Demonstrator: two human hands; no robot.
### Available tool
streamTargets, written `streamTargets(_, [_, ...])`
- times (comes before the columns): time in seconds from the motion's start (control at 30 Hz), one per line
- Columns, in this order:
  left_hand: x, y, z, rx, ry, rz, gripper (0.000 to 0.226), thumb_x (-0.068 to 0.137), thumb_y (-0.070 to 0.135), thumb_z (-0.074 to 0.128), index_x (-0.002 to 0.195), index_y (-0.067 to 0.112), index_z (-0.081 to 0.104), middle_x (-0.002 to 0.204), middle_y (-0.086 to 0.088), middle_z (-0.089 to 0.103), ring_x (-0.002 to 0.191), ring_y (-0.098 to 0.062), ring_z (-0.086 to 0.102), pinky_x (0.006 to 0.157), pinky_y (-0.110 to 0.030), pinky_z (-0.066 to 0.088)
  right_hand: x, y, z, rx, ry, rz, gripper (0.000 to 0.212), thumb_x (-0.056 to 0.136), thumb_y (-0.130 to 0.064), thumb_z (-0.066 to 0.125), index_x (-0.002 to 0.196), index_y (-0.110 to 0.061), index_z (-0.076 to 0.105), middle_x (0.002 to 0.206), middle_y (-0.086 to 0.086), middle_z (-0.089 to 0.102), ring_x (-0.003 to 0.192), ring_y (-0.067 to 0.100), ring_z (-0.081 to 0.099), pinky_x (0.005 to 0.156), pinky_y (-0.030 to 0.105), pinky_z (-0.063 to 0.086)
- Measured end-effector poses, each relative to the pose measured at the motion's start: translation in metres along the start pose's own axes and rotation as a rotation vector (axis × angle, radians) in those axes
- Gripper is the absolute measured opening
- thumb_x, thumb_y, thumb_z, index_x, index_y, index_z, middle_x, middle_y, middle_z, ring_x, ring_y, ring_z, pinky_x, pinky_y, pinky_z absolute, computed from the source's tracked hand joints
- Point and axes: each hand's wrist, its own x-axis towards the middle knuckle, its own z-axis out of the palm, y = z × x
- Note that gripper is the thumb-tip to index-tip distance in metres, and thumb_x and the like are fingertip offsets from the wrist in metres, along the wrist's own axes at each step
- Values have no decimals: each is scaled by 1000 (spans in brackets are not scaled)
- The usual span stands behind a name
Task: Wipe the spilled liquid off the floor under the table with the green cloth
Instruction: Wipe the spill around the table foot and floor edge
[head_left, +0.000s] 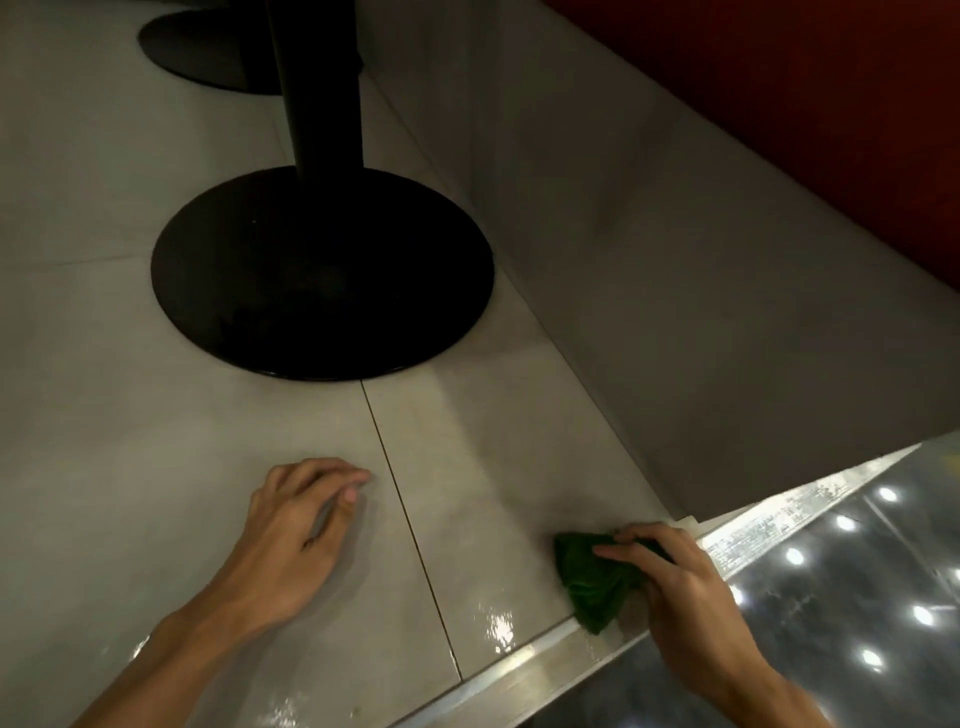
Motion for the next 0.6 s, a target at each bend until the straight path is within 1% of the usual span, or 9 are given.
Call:
streamTargets(0.03, [4,0,-2,1,0,8,40,92,52,30,116,42,60,115,30,49,111,-6,41,99,-36,37,6,-3,-1,7,32,6,66,64,16,61,104,-37,68,108,-14,55,97,12,58,78,32,54])
streamTargets(0.13, [19,1,-7,6,10,11,35,89,49,37,115,41,61,115,34,47,107,-4,44,98,-34,39,26,-21,-6,88,111,64,56,71,8,52,103,-34,68,103,-14,55,89,0,54,77,5,42])
streamTargets(0.23, [45,3,-15,19,20,8,35,88,43,43,118,38,59,115,32,46,107,-5,45,98,-33,39,58,-46,-9,242,191,150,50,82,12,53,108,-27,69,105,-9,58,94,-6,54,79,-1,36])
streamTargets(0.33, [82,4,-21,146,28,44,49,87,51,34,126,32,55,127,16,50,117,-15,45,99,-40,39,105,-68,-7,304,259,190,42,88,10,53,114,-19,67,105,-6,56,95,-10,52,79,-3,35])
streamTargets(0.4, [107,5,-21,281,-31,-9,59,88,53,29,140,30,42,144,8,40,131,-20,33,106,-43,30,142,-80,0,280,284,186,37,91,6,51,119,-14,64,109,0,56,90,-2,53,82,2,39])
streamTargets(0.43, [117,5,-19,347,-72,-60,59,91,52,30,145,30,32,152,7,29,138,-20,22,110,-44,23,162,-83,5,230,292,178,36,90,6,51,120,-10,62,112,4,57,90,5,56,85,10,44])
streamTargets(0.5, [129,3,-14,433,-128,-128,60,94,53,27,149,31,20,158,8,12,144,-18,6,114,-45,13,206,-85,17,72,245,198,41,87,8,53,125,-5,58,119,14,56,96,28,61,90,34,50])
streamTargets(0.53, [131,0,-11,447,-130,-145,63,93,57,22,150,31,18,159,9,9,145,-17,3,115,-45,11,230,-85,23,1,200,231,45,87,8,53,130,-7,54,122,16,55,100,33,61,91,39,49])
streamTargets(0.6, [130,-3,-9,434,-115,-159,73,84,65,6,150,34,15,159,13,4,146,-12,-2,116,-42,7,271,-84,33,-115,110,279,50,91,3,49,136,-17,48,126,14,52,105,31,61,93,39,48])
